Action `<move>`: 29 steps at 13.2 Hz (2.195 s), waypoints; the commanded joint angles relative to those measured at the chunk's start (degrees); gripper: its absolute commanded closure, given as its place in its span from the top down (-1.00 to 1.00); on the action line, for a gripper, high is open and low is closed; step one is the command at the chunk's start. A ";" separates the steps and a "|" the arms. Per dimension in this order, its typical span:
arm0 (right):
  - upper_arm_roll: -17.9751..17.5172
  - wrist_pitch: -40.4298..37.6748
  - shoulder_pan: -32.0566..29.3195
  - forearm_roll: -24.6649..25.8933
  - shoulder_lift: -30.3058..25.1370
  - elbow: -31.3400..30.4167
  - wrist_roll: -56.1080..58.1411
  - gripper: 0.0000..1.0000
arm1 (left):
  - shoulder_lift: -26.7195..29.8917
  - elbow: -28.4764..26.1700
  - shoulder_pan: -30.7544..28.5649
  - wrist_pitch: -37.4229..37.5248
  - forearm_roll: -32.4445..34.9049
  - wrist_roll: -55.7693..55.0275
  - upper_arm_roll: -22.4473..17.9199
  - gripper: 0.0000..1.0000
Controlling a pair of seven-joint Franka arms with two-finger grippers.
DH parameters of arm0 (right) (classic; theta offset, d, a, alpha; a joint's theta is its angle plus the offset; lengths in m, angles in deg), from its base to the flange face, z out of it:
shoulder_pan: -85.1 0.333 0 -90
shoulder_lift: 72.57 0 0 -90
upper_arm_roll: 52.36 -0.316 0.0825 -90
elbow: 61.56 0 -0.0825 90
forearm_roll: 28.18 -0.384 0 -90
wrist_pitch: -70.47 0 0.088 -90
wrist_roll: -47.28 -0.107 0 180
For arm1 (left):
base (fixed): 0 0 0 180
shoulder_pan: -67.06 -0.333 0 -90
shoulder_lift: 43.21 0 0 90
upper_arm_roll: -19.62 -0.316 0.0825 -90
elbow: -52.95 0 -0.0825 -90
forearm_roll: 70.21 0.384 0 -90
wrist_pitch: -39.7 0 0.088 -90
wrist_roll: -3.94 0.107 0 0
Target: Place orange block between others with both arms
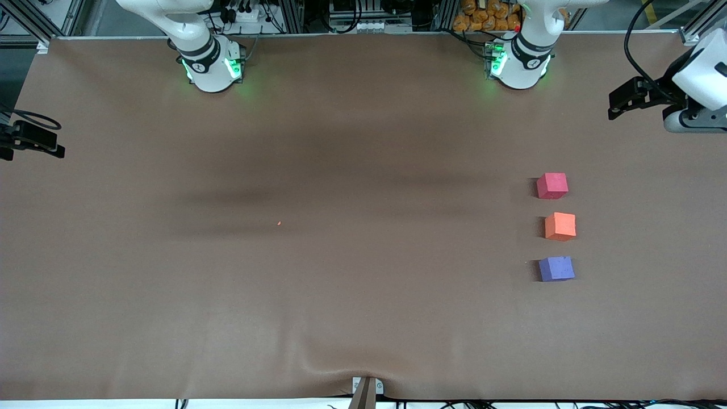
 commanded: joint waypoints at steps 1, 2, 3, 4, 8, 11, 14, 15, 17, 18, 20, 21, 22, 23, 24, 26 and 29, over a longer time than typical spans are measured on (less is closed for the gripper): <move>-0.63 -1.05 -0.69 1.01 0.27 1.22 0.02 1.00 | -0.59 1.26 -1.60 -1.10 0.89 2.89 0.16 1.00; -0.63 -1.05 -0.69 1.01 0.27 1.22 -0.07 1.00 | -0.59 1.26 -2.22 -2.33 0.89 2.97 0.07 1.00; -0.63 -1.05 -0.69 1.01 0.27 1.22 0.02 1.00 | -0.50 1.26 -2.92 -2.78 0.80 2.98 -0.10 1.00; -0.63 -1.05 -0.69 0.93 0.27 1.22 0.02 1.00 | -0.59 1.08 -3.11 -2.87 0.63 2.98 -0.11 1.00; -0.72 -1.05 -0.69 0.92 0.27 1.22 0.02 1.00 | -0.50 0.38 -3.29 -2.87 0.54 2.62 -0.11 1.00; -0.72 -1.14 -0.69 0.92 0.36 1.22 0.02 1.00 | -1.38 -0.24 -2.41 -4.19 0.54 2.10 -0.19 1.00; -0.72 -1.05 -0.69 0.92 0.27 1.22 0.02 1.00 | -1.73 -0.24 -2.23 -4.45 0.54 2.10 -0.19 1.00; -0.72 -1.05 -0.69 0.92 0.27 1.22 0.02 1.00 | -1.73 -0.33 -1.27 -4.45 0.54 2.10 -0.37 1.00; -0.72 -1.05 -0.69 0.92 0.36 1.22 0.02 1.00 | -1.65 -0.15 -0.39 -4.45 0.54 2.18 -1.34 1.00; -0.72 -1.05 -0.69 0.92 0.27 1.22 0.02 1.00 | -1.73 -0.24 -0.04 -4.45 0.62 2.10 -1.60 1.00; -0.72 -1.05 -0.69 0.92 0.36 1.22 0.02 1.00 | -1.73 -0.24 0.93 -4.45 0.63 2.27 -2.91 1.00; -0.72 -1.05 -0.69 0.92 0.36 1.22 0.02 1.00 | -1.73 -0.15 1.46 -4.45 0.63 2.27 -3.35 1.00; -0.72 -1.05 -0.69 0.92 0.36 1.22 0.02 1.00 | -1.73 -0.24 1.72 -4.37 0.63 2.27 -3.62 1.00; -0.72 -1.05 -0.69 0.92 0.36 1.22 0.02 1.00 | -1.73 -0.15 1.73 -4.45 0.63 2.18 -3.71 1.00; -0.72 -1.05 -0.69 0.92 0.36 1.22 0.02 1.00 | -1.73 -0.15 1.73 -4.45 0.63 2.27 -3.71 1.00; -0.72 -1.05 -0.69 0.92 0.27 1.22 0.02 1.00 | -1.65 0.02 1.03 -4.37 0.54 2.36 -3.62 1.00; -0.72 -1.05 -0.69 0.92 0.36 1.22 0.02 1.00 | -1.65 0.02 0.94 -4.37 0.54 2.54 -3.62 1.00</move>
